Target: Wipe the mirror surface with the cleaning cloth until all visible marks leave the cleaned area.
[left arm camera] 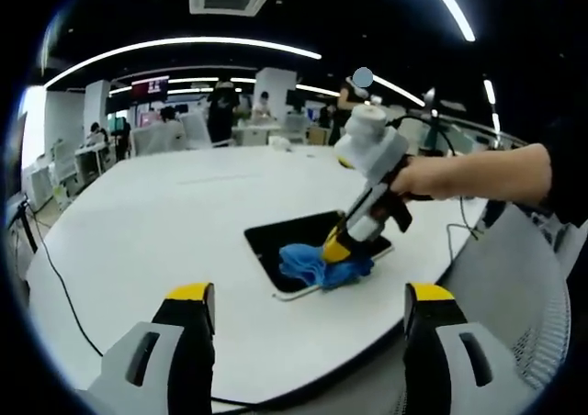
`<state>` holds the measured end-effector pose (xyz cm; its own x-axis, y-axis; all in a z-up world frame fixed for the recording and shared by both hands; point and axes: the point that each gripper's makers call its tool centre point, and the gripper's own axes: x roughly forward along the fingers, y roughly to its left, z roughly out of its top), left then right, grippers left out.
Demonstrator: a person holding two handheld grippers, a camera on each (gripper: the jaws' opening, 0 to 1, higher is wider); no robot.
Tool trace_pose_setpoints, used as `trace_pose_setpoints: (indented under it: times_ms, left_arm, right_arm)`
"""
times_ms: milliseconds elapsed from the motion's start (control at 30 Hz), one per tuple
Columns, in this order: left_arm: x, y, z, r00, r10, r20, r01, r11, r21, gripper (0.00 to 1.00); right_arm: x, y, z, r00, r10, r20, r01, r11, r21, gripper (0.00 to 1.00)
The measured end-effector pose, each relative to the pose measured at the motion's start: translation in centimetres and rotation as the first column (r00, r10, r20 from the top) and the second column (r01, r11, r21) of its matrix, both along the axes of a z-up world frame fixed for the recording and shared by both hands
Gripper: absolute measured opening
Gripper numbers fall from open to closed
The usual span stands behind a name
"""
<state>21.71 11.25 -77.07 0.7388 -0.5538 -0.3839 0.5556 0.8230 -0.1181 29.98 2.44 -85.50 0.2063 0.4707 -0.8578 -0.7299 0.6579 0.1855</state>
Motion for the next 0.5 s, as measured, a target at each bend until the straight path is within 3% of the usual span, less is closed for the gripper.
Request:
trace_pose_setpoints:
  times_ms: [300,400,500]
  left_arm:
    - [-0.06,0.06,-0.38,1.0,-0.003,-0.012,0.003,1.0,0.018,0.84]
    - [-0.02,0.08,-0.32,1.0,0.0,-0.007,0.0,1.0,0.014,0.83]
    - [-0.08,0.08,-0.28,1.0,0.001,-0.006,-0.001,1.0,0.012,0.83]
  right_arm:
    - [-0.75,-0.08,0.01,1.0,0.0,-0.021,0.001,1.0,0.018,0.03]
    - [-0.75,-0.09,-0.02,0.999,0.038,0.016,-0.038,0.999,0.027,0.03]
    - [-0.83,-0.34,0.04,1.0,0.007,0.005,-0.007,0.998,0.058,0.03]
